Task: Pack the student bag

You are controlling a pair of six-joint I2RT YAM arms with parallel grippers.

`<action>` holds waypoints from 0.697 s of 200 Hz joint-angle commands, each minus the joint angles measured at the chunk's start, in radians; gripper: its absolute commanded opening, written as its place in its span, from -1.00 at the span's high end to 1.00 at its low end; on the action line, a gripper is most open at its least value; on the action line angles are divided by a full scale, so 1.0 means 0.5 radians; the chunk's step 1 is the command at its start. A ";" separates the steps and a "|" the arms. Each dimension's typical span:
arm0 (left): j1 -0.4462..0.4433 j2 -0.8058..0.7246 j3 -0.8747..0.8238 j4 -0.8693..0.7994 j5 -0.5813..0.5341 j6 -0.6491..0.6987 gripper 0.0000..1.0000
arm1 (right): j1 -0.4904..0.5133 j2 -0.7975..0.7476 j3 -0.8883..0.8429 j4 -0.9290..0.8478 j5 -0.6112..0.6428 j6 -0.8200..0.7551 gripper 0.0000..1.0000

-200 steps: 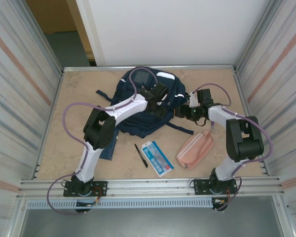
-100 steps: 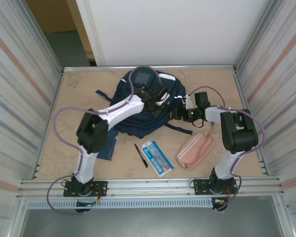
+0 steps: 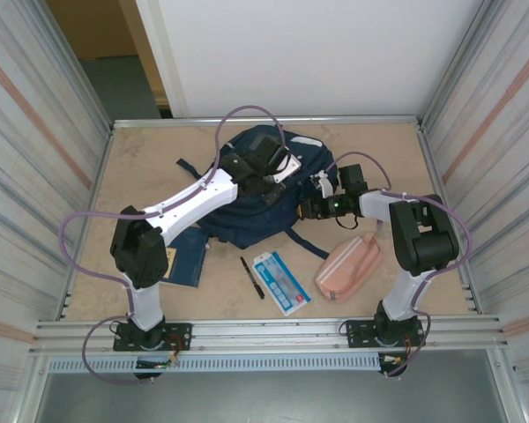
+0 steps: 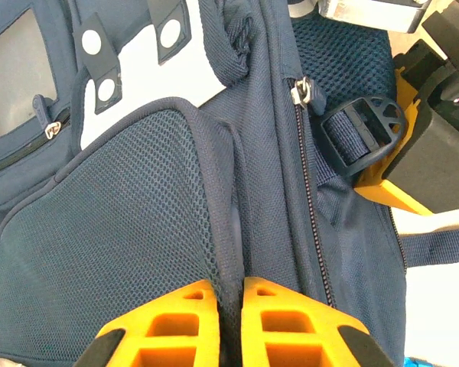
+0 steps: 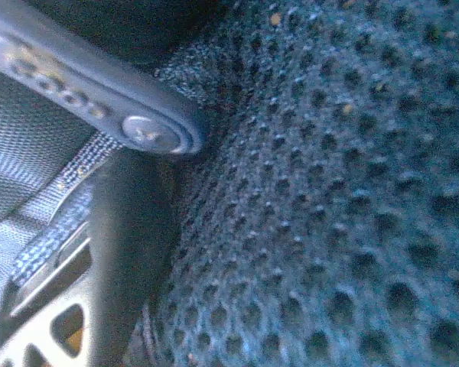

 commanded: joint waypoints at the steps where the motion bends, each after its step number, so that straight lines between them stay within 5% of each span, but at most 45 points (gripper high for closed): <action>1: -0.006 -0.105 0.116 0.177 -0.051 0.067 1.00 | 0.031 -0.075 -0.006 -0.087 0.072 -0.082 0.50; 39: 0.030 -0.044 0.131 0.213 -0.041 0.031 1.00 | 0.046 -0.179 -0.077 -0.176 0.269 -0.013 0.24; 106: 0.033 -0.034 0.236 0.163 -0.034 0.077 1.00 | 0.201 -0.144 -0.063 -0.230 0.479 -0.087 0.54; 139: 0.037 -0.021 0.278 0.144 -0.084 0.145 1.00 | 0.218 -0.206 -0.111 -0.221 0.458 -0.091 0.27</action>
